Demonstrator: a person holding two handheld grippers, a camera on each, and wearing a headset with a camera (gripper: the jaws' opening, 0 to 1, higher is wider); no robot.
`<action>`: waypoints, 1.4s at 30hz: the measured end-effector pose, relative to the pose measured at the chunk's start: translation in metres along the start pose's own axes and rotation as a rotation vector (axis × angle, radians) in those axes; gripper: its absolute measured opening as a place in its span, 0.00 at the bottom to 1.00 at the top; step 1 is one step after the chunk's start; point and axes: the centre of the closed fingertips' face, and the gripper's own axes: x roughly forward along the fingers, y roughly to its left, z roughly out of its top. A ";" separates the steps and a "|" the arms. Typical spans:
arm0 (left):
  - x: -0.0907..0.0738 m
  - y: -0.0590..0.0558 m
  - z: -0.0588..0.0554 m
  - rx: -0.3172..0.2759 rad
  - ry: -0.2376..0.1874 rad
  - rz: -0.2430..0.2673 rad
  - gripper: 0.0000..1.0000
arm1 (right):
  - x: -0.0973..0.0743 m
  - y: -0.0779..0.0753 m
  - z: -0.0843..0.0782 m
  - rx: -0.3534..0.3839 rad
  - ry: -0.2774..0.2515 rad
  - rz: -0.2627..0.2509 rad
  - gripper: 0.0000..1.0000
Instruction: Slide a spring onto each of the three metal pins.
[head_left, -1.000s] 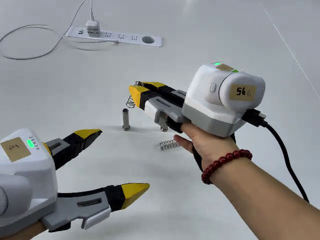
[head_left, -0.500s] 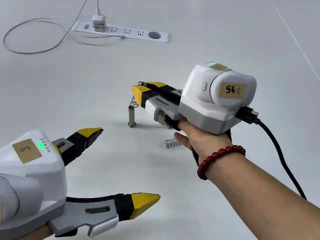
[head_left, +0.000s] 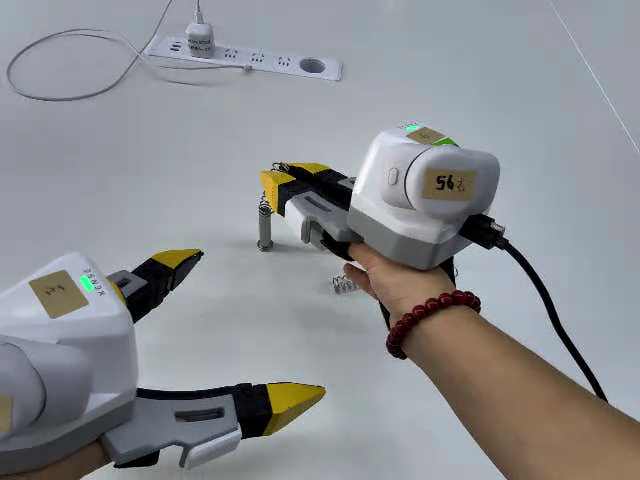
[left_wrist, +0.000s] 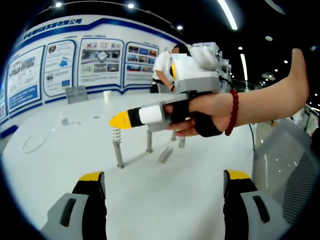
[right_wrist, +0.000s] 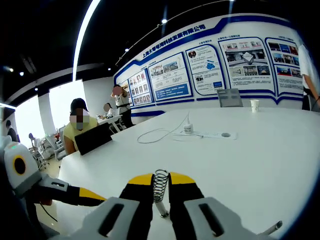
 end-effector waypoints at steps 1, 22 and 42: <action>0.000 0.000 0.000 -0.002 -0.003 -0.001 1.00 | 0.000 0.001 -0.001 -0.011 0.004 0.000 0.12; -0.001 0.008 0.005 -0.021 -0.017 0.018 0.98 | 0.002 0.010 -0.017 -0.213 0.063 0.003 0.12; -0.004 0.015 0.010 -0.031 0.002 0.033 0.97 | 0.008 0.009 -0.048 -0.210 0.150 -0.005 0.12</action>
